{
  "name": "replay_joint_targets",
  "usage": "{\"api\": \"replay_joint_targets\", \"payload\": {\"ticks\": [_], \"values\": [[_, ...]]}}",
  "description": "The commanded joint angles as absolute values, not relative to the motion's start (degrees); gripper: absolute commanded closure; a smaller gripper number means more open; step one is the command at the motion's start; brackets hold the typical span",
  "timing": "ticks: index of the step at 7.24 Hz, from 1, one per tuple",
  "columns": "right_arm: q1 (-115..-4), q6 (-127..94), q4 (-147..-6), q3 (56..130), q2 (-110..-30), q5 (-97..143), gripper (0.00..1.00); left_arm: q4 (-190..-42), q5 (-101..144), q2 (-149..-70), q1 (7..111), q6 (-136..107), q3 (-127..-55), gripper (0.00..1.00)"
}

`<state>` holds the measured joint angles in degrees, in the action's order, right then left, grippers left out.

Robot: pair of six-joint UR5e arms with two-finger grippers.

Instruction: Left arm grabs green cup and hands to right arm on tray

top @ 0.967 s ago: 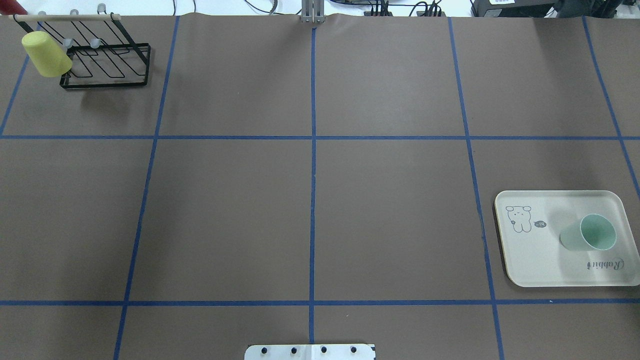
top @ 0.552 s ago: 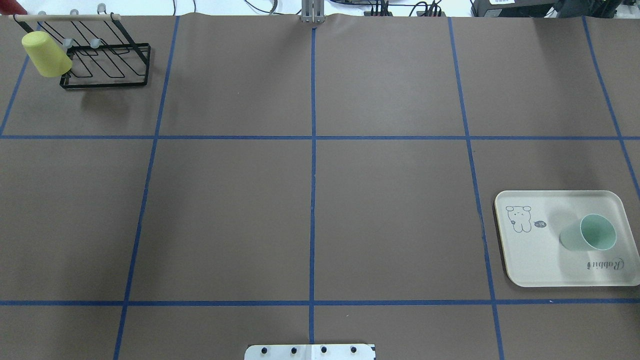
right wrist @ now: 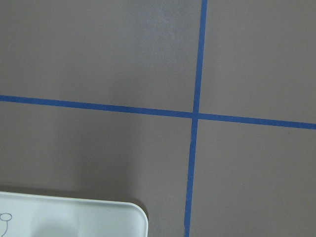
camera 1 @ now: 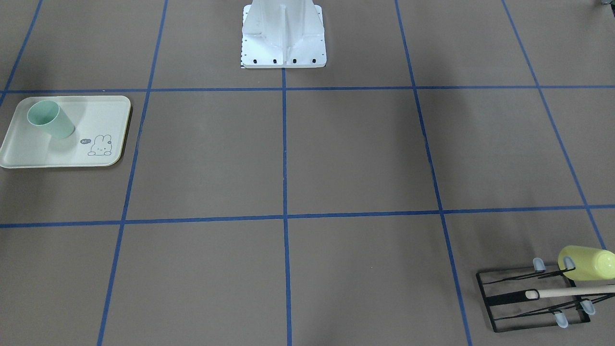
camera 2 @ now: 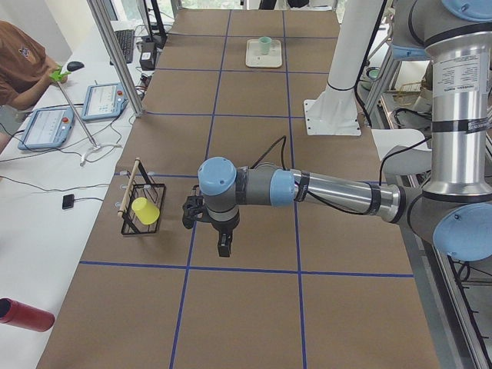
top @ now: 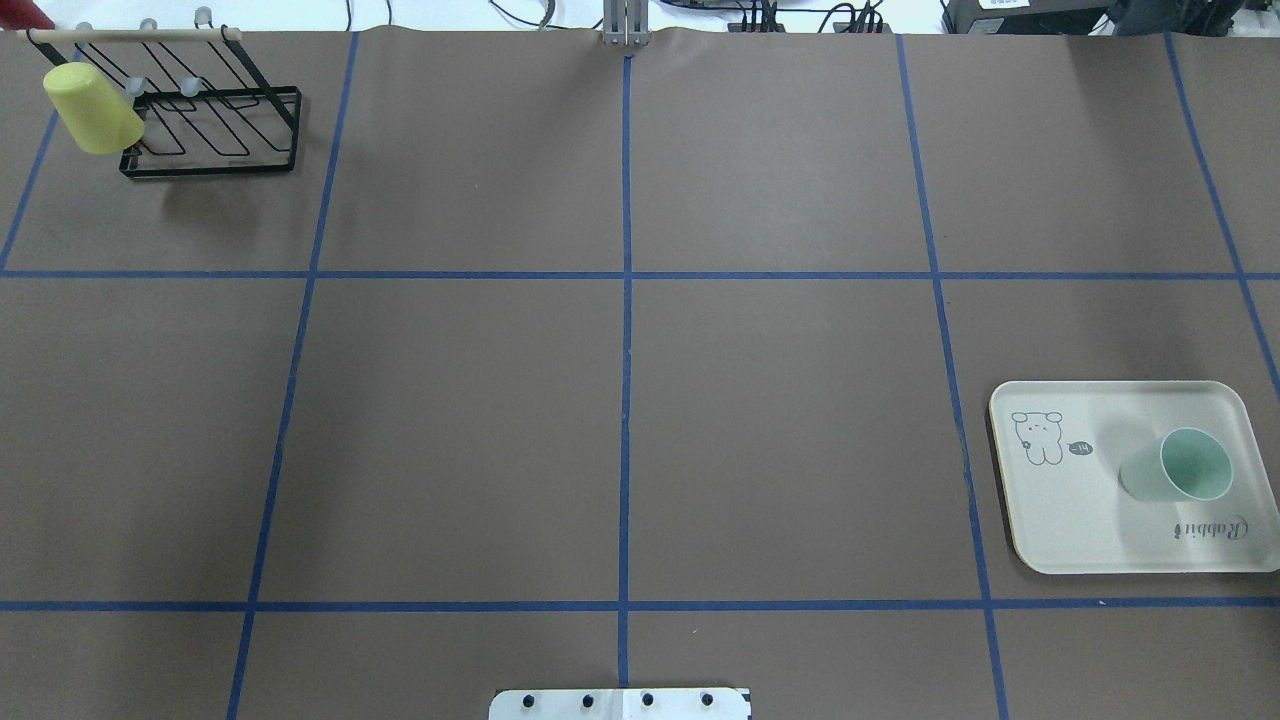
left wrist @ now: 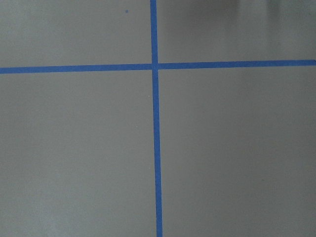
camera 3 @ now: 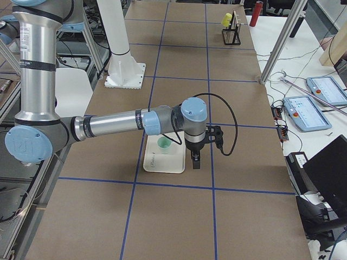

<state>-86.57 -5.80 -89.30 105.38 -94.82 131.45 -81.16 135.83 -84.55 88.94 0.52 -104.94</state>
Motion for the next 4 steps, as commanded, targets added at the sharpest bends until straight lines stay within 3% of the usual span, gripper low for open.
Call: {"api": "replay_joint_targets", "payload": {"ticks": [1,4], "values": [[-86.57,-5.8,-89.3,105.38,-94.92,131.4,0.01,-81.21,135.79,-84.46,88.95,0.53,-104.94,0.0],[-86.57,-5.8,-89.3,105.38,-94.92,131.4,0.01,-81.21,135.62,-84.2,88.95,0.53,-105.12,0.0]]}}
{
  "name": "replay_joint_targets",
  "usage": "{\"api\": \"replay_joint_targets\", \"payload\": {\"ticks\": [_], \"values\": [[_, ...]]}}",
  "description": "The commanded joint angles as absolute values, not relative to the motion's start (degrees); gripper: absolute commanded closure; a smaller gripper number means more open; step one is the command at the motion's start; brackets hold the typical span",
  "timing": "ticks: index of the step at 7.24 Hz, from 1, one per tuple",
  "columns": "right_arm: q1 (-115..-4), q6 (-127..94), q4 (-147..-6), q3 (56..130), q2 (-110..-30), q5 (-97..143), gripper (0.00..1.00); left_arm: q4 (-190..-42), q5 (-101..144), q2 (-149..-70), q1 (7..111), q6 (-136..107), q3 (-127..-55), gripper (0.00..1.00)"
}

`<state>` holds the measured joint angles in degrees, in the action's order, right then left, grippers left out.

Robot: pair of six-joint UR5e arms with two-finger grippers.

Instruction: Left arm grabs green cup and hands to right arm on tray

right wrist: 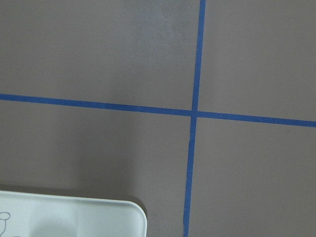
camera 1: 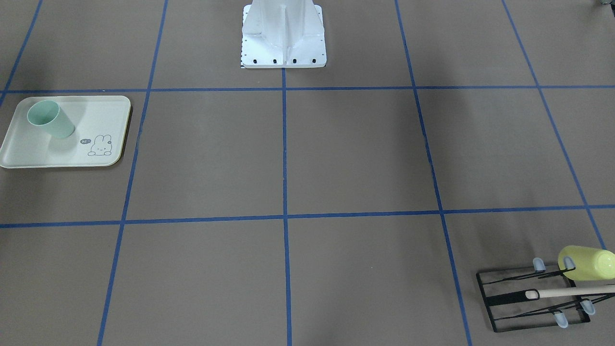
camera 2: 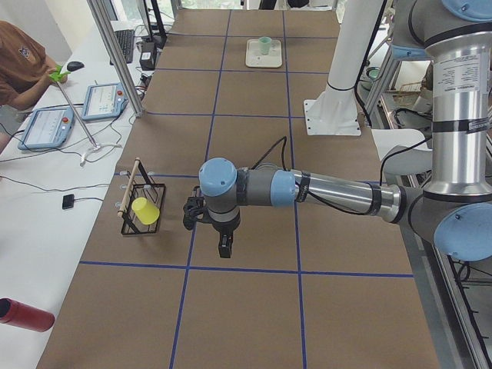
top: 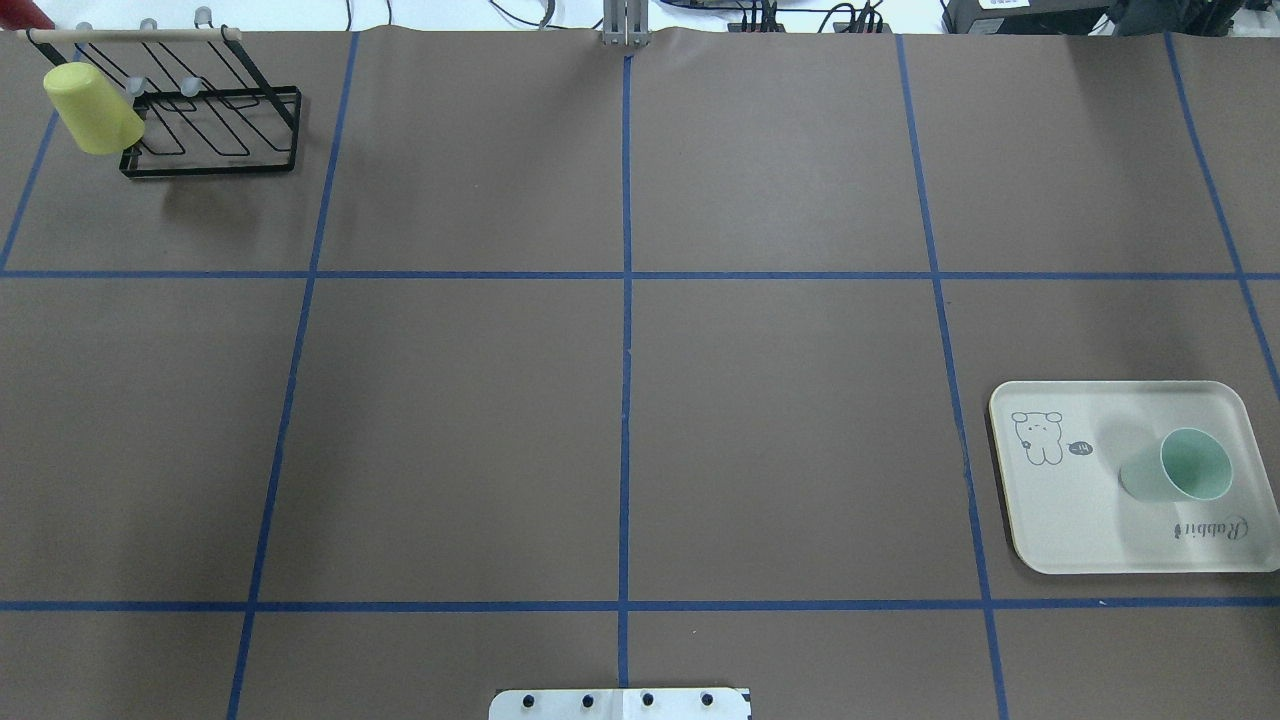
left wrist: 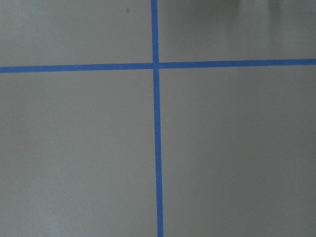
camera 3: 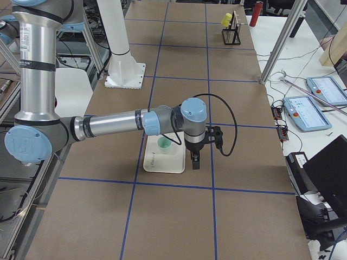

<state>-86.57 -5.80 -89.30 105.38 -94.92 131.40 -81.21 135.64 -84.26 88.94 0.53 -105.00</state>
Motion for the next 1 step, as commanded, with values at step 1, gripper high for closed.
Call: {"api": "replay_joint_targets", "payload": {"ticks": [1], "values": [[-86.57,-5.8,-89.3,105.38,-94.92,131.4,0.01,-81.21,135.62,-84.2,88.95,0.53,-105.29,0.0]]}}
